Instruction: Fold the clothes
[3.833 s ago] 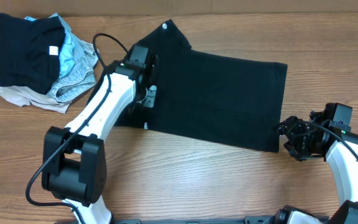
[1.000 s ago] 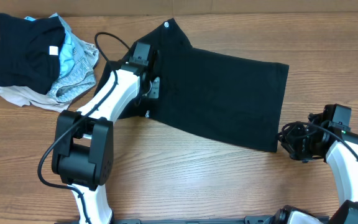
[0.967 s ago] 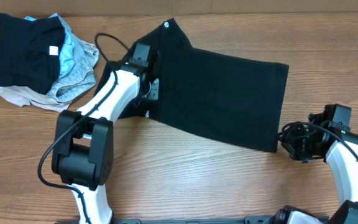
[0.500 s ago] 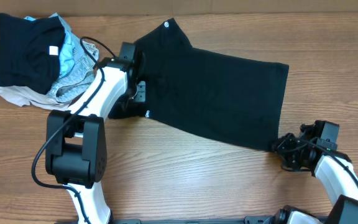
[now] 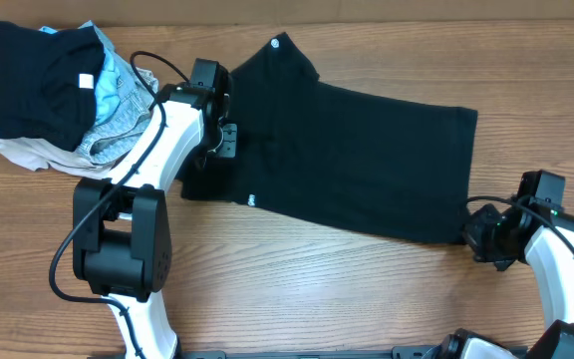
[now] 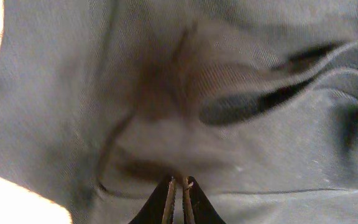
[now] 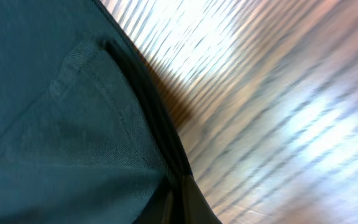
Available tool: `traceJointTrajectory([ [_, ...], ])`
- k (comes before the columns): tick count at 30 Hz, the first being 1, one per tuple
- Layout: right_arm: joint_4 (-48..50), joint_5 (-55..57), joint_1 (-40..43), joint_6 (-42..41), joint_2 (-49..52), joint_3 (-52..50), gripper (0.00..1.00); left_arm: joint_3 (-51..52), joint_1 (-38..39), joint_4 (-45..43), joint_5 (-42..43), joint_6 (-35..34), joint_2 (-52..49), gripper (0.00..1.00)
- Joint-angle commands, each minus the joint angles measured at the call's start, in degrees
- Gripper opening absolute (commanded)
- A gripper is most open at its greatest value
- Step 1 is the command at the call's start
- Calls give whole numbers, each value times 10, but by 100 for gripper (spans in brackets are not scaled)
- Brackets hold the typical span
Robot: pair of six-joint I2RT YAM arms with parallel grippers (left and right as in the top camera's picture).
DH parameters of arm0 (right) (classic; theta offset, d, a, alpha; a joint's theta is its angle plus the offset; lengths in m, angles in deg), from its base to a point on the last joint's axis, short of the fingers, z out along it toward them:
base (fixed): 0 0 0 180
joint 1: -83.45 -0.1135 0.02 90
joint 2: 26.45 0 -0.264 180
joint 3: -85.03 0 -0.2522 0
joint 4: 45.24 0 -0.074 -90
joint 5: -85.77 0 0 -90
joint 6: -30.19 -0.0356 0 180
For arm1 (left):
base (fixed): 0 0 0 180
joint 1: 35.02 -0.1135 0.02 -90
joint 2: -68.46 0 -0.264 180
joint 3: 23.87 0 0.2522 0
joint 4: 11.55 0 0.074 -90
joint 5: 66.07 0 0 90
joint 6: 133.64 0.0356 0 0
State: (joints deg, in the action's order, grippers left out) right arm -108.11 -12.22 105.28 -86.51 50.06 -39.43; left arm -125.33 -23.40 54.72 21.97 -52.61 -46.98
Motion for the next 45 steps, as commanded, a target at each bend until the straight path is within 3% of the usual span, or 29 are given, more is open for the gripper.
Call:
traceJointTrajectory([
  [1,-7,58,5,-21,0,10,4,10,7,-8,35,42,-10,10],
  [10,-5,58,4,-21,0,10,4,102,12,-158,61,62,-11,15],
  [13,-5,58,4,-21,0,10,4,116,12,-235,64,59,-12,6],
  [18,-6,58,4,-21,0,10,4,91,8,-346,83,-39,-11,4],
  [24,-10,58,4,-21,0,9,4,1,-8,-293,82,-69,-11,9],
  [29,-9,58,4,-21,0,9,4,-39,-11,-170,70,-20,-11,14],
  [34,-10,58,4,-21,0,9,8,-36,-14,-17,-44,-18,-11,17],
  [37,-10,57,4,-21,0,9,9,-29,-23,42,-65,-18,-11,22],
  [41,-10,57,4,-21,0,9,16,-5,-47,35,-57,-22,-11,36],
  [45,-10,51,4,-21,0,9,20,23,-70,-10,-6,11,-11,41],
])
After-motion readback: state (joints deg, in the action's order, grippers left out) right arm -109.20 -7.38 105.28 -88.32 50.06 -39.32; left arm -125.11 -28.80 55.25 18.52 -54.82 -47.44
